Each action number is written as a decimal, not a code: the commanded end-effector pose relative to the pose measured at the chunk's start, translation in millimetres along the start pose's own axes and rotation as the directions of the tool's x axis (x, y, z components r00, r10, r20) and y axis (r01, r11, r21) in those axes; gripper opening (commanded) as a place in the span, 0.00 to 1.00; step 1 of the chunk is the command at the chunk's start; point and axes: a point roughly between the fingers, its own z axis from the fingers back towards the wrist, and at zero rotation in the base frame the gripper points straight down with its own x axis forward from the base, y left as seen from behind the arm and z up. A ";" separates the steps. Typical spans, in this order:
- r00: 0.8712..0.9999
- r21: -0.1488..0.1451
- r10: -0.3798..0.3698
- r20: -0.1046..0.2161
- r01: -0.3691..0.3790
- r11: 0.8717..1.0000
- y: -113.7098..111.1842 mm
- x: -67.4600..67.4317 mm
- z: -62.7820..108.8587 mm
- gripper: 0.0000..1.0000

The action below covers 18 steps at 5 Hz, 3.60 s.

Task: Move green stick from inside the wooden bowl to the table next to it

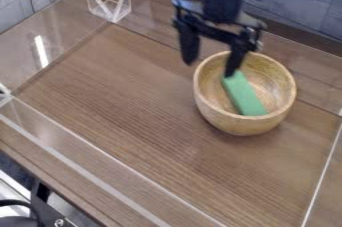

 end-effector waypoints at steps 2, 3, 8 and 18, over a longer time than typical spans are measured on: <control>0.995 -0.071 0.071 0.068 -0.066 0.995 -33.3 21.0 -9.5 1.00; 0.991 -0.091 0.104 0.086 -0.096 0.991 -33.6 27.7 -27.6 1.00; 0.921 -0.129 0.371 0.117 -0.356 0.926 -39.7 50.4 -33.5 1.00; 0.961 -0.044 0.257 0.103 -0.254 0.966 1.1 45.7 -80.8 1.00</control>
